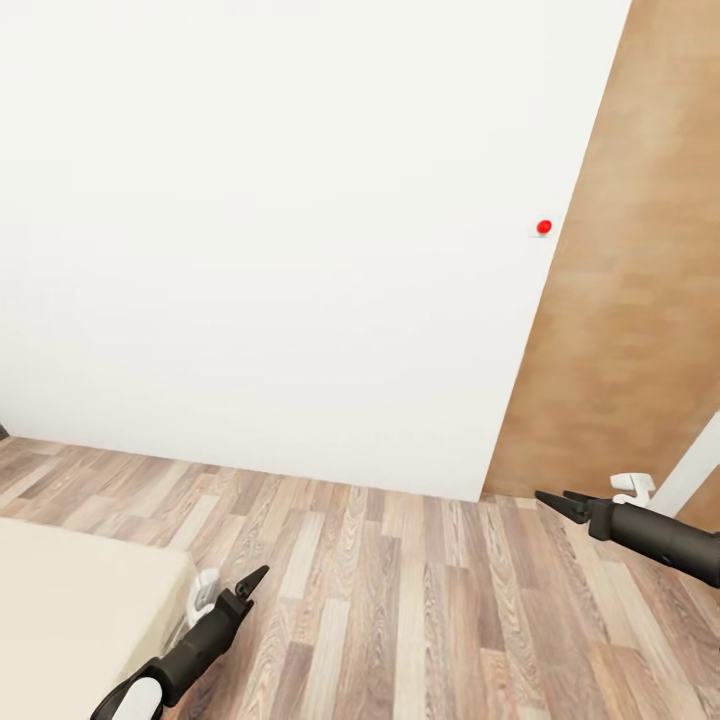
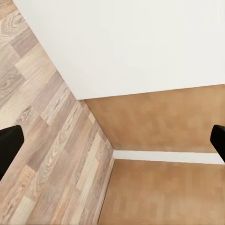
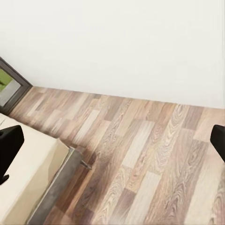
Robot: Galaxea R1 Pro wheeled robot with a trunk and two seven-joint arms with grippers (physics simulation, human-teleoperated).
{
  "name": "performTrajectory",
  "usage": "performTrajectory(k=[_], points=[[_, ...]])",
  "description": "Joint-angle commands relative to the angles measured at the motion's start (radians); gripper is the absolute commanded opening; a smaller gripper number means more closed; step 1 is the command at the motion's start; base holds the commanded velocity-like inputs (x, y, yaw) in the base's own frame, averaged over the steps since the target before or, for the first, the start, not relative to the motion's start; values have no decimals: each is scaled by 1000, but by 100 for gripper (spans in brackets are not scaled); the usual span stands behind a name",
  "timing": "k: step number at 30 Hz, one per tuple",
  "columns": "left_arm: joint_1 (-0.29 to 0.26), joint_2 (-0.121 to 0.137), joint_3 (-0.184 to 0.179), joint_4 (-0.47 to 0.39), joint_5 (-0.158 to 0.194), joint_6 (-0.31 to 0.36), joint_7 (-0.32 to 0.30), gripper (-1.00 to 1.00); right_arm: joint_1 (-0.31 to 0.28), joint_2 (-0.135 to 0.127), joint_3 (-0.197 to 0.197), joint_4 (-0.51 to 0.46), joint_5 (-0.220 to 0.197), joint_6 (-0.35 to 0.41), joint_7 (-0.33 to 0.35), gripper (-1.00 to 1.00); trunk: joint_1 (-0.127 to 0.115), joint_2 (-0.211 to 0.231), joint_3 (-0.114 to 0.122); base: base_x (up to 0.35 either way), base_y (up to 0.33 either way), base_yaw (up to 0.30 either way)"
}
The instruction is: Put all the toys in the child's room - the three board games (two on the bed and one on the table), the two jigsaw puzzles on the table, and the tennis ball on the table - inside the toy box on the table in the child's room.
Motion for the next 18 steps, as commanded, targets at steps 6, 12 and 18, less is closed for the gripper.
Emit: performTrajectory(k=[6, 12, 18], points=[[-1, 0, 1, -1, 8, 9, -1, 100, -1, 3, -1, 0, -1, 4, 3, 100, 1, -2, -2, 65, -283, 11], [-1, 1, 2, -1, 9, 9, -5, 100, -1, 5, -1, 0, -1, 3, 3, 100, 1, -2, -2, 86, -295, 26], [-1, 0, 3, -1, 11, 9, -7, 100, -1, 5, -1, 0, -1, 3, 2, 100, 1, -2, -2, 92, -227, 141]])
